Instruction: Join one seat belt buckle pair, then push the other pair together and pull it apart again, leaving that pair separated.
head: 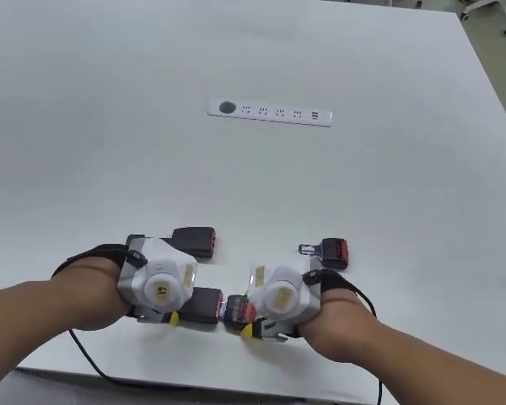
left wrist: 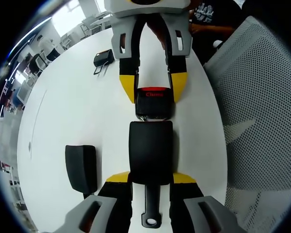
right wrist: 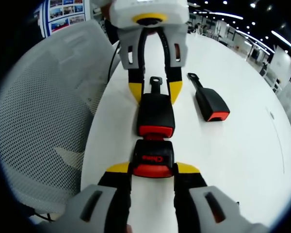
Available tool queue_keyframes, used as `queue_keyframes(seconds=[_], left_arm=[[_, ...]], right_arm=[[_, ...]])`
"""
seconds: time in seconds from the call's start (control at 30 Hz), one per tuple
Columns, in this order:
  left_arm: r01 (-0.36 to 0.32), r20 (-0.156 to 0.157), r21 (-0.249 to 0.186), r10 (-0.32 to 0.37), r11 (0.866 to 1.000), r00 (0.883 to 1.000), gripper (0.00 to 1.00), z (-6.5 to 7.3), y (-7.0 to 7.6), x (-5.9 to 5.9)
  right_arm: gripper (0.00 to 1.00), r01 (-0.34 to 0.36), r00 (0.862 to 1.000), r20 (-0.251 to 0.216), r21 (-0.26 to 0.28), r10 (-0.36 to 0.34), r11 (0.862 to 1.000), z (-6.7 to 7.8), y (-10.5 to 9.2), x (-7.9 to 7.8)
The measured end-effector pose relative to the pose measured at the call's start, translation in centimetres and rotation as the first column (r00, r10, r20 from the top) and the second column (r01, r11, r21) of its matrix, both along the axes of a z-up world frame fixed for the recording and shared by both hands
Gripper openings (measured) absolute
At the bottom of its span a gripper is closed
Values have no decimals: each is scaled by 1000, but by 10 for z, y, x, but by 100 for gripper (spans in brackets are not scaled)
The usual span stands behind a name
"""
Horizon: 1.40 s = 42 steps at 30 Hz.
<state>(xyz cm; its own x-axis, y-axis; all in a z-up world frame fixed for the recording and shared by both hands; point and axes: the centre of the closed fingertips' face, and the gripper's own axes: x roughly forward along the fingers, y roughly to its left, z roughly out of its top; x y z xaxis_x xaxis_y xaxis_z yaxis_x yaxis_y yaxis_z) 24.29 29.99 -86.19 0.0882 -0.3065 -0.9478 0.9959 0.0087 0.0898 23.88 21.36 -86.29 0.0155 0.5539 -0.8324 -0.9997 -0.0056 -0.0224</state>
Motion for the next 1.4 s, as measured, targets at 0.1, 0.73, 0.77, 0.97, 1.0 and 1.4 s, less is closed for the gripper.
queue_keyframes(seconds=[0.1,0.73,0.77,0.97,1.0,1.4], left_arm=[[8,7,8,-8,1000,1000,28,0,1,0],[-60,-23,47,61,997,998,31,-1,1,1],[-76,-19,46,77,996,997,31,-1,2,0],[-123,-19,0,122,992,992,33,13,2,-3],[-173,-13,-47,173,984,985,33,23,0,2],[-203,54,-130,211,971,976,33,58,-5,13]], right_arm=[[32,0,1000,-4,-2,0,1000,-1,0,-1],[35,3,1000,-24,-68,-5,998,-4,-3,-3],[35,10,1000,-23,-72,-12,997,-4,-4,-3],[34,74,997,-28,-85,-77,994,4,-16,-3],[35,87,996,-12,-75,-88,993,11,-19,-1],[34,68,996,60,-17,-67,998,45,-31,8]])
